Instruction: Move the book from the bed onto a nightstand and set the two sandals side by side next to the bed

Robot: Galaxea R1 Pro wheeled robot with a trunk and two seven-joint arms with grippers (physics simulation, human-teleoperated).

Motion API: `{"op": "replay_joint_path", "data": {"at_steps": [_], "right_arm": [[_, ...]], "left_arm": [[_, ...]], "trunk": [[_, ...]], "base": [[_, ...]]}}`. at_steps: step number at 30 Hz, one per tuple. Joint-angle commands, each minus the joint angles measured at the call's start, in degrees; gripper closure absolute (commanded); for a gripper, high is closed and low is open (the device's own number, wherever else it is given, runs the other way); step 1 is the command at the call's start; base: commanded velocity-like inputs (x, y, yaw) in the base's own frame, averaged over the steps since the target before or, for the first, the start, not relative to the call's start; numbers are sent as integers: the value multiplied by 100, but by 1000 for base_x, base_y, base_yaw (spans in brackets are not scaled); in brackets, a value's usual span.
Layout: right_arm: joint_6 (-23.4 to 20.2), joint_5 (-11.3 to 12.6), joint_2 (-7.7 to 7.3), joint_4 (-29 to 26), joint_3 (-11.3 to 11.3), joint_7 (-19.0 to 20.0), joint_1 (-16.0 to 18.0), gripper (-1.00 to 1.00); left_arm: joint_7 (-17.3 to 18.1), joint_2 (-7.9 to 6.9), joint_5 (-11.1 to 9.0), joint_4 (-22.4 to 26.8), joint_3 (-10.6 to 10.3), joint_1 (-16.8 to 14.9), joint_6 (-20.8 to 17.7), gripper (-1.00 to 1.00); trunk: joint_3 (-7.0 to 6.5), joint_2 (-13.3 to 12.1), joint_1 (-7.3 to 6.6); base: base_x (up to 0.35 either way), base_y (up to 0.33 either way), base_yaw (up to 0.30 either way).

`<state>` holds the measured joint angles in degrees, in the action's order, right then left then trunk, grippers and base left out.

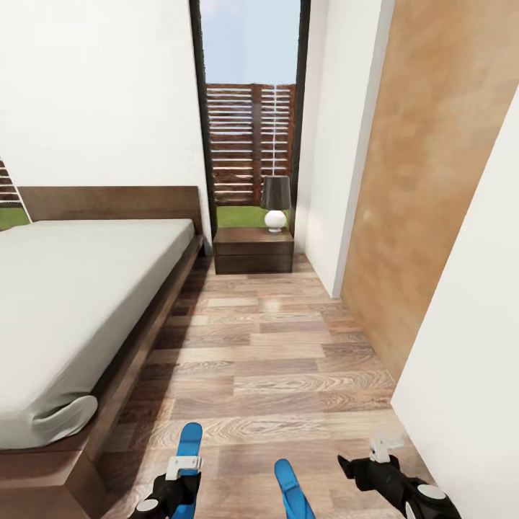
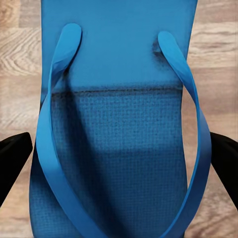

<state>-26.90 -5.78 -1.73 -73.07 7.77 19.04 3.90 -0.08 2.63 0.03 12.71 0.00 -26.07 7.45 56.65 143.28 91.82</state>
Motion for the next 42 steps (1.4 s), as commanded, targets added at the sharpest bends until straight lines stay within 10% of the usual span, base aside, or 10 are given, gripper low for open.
{"op": "replay_joint_path", "data": {"at_steps": [1,11,42], "right_arm": [[-21,-63,2,104,-13,24,7,-100],[-50,-189,41,1304,-408,-713,293,-100],[-105,-285,317,3316,-985,-1176,1651,-100]], "left_arm": [[-1,1,0,-5,0,-3,20,100],[-1,1,3,-5,-2,-3,15,100],[12,-1,-6,195,-7,-12,-92,100]], "trunk": [[5,2,-1],[5,2,-1],[5,2,-1]], "base": [[13,-11,0],[4,-3,0],[0,0,0]]}}
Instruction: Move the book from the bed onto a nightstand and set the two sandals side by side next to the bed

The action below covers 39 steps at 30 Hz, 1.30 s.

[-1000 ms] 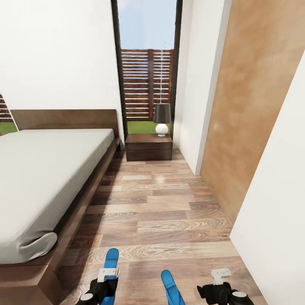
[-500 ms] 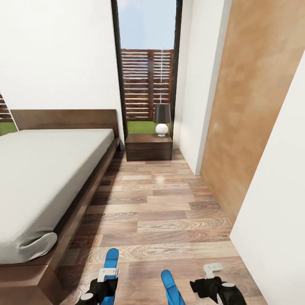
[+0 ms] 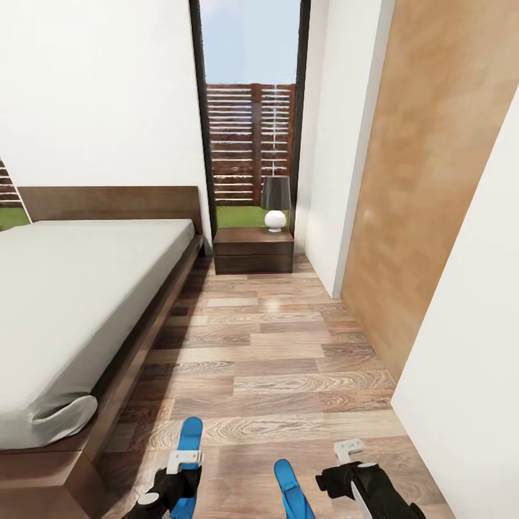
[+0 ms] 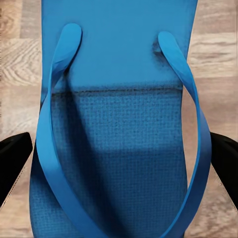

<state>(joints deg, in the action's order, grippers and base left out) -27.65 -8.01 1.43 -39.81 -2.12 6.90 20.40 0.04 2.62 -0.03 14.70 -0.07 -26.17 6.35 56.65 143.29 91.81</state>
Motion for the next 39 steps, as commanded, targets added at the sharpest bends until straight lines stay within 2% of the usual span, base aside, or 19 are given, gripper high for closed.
{"op": "replay_joint_path", "data": {"at_steps": [1,5,10,11,16,17,21,22,25,26,32,35,39], "right_arm": [[-30,-63,2,6,-6,26,10,-100],[-30,-66,2,37,-24,0,26,-100],[-30,-68,4,68,-37,-21,37,-100],[-30,-68,2,85,-39,-25,39,-100],[-30,-69,2,118,-42,-33,41,-100],[-30,-69,2,118,-42,-33,41,-100],[-33,-69,4,133,-42,-37,42,-100],[-35,-69,7,155,-44,-38,42,-100],[-37,-69,21,207,-48,-39,42,-100],[-38,-69,57,237,-46,-39,43,-100],[-39,-73,228,390,-54,-40,43,-100],[-39,-75,274,430,-86,-40,43,-100],[-38,-77,329,472,-177,-40,43,-100]], "left_arm": [[1,-1,0,71,-1,-2,-22,100],[3,-4,0,431,-4,4,-280,100],[5,-6,22,1540,-7,127,-1104,100],[5,-6,28,2135,-5,309,-1492,100],[11,-7,33,3750,7,769,-2526,100],[11,-7,33,3750,7,769,-2526,100],[13,-7,24,4915,12,941,-3386,100],[18,-7,12,5423,15,984,-3881,100],[25,-7,1,5934,20,1008,-4576,100],[24,-4,0,6137,18,998,-4975,100],[12,6,53,6358,-2,776,-5750,100],[10,7,63,6340,-13,657,-5893,100],[-3,17,84,6143,-29,323,-6105,100]], "trunk": [[6,2,-1],[6,2,-1],[6,2,-1],[6,2,-1],[6,2,-1],[6,2,-1],[6,2,-1],[6,2,-1],[6,2,-1],[6,2,-1],[6,2,-1],[6,2,-1],[6,2,-1]], "base": [[0,0,0],[0,0,0],[0,0,0],[0,0,0],[0,0,0],[0,0,0],[0,0,0],[0,0,0],[0,0,0],[0,0,0],[0,0,0],[0,0,0],[0,0,0]]}}
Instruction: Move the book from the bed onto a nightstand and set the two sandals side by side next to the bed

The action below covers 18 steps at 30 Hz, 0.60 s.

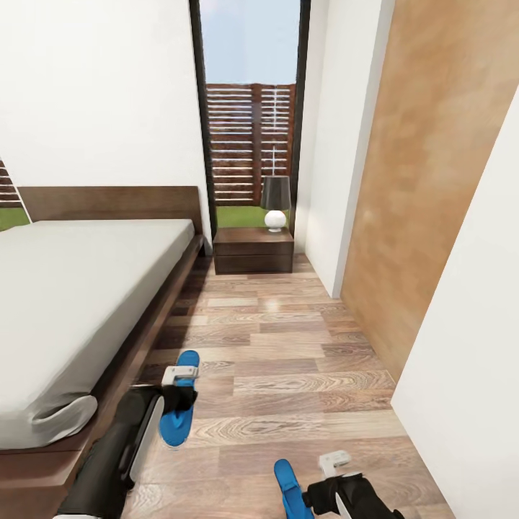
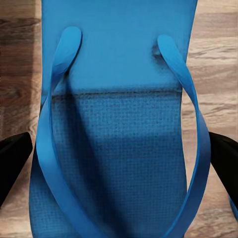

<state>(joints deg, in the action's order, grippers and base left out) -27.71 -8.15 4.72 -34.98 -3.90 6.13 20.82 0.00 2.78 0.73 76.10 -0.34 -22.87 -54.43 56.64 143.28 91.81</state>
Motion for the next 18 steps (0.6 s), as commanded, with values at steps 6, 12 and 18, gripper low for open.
{"op": "replay_joint_path", "data": {"at_steps": [6,12,18], "right_arm": [[-32,-58,44,37,-60,37,1,-100],[-26,-59,100,67,-100,37,1,-100],[-27,-63,164,77,-115,37,1,-100]], "left_arm": [[-15,12,12,-447,-7,-464,-266,100],[-16,29,-3,-685,-10,-633,-320,100],[-7,35,-7,-724,-11,-795,-359,100]], "trunk": [[6,2,-1],[6,2,-1],[6,2,-1]], "base": [[0,0,0],[0,0,0],[0,0,0]]}}
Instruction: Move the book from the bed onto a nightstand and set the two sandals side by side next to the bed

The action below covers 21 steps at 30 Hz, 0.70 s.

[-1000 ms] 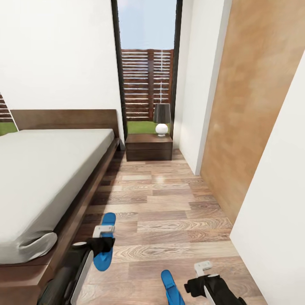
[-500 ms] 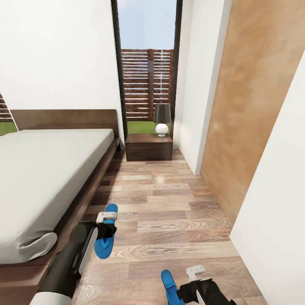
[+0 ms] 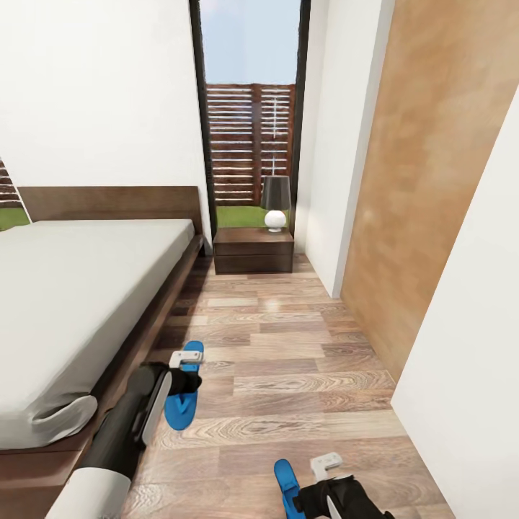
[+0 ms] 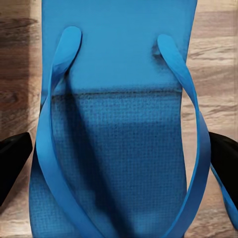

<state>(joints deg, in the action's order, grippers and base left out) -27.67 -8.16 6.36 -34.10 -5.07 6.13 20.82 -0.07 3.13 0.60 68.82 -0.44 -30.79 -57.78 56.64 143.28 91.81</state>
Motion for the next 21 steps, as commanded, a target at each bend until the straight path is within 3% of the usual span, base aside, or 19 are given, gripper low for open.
{"op": "replay_joint_path", "data": {"at_steps": [1,21], "right_arm": [[-31,-62,8,-9,0,37,1,-100],[-24,-59,-35,-8,27,8,29,-100]], "left_arm": [[7,2,2,-33,-1,-51,-28,100],[29,4,-33,-88,5,-138,-11,100]], "trunk": [[6,2,-1],[6,2,-1]], "base": [[0,0,0],[0,0,0]]}}
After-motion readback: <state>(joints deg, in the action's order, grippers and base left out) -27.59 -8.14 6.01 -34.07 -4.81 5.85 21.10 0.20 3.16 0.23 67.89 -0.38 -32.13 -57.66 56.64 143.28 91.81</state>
